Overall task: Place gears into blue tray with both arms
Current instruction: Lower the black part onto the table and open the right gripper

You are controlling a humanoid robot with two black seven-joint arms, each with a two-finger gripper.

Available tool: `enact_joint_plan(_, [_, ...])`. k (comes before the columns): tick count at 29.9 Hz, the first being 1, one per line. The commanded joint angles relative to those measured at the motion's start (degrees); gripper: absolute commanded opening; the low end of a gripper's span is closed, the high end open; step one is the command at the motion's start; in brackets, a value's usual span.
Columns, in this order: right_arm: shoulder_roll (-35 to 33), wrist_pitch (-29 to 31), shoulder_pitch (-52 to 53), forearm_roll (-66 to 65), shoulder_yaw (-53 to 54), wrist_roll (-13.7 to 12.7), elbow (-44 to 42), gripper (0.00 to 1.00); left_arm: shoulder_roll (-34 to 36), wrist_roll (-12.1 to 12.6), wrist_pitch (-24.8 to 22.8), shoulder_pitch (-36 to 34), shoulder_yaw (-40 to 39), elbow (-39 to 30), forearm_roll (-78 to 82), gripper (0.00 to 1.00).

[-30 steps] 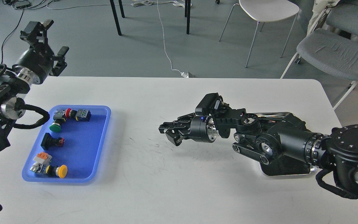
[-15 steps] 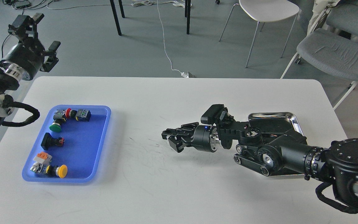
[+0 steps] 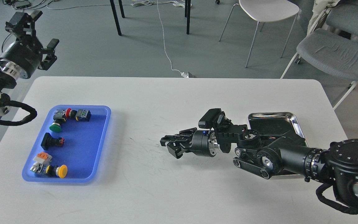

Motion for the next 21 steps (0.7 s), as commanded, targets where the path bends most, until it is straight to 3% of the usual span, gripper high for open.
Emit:
enact_joint_plan(1, [0.0,0.3,0.0,0.0,-0.1,0.0,0.0,0.05,0.3,0.0,-0.1,0.0,-0.1,0.0,0.0,0.99])
enact_joint_plan(21, [0.0,0.3,-0.1,0.1,0.0,0.0,-0.9,0.3,0.5,0.0,0.2,0.0,-0.2,-0.8,0.0,0.99])
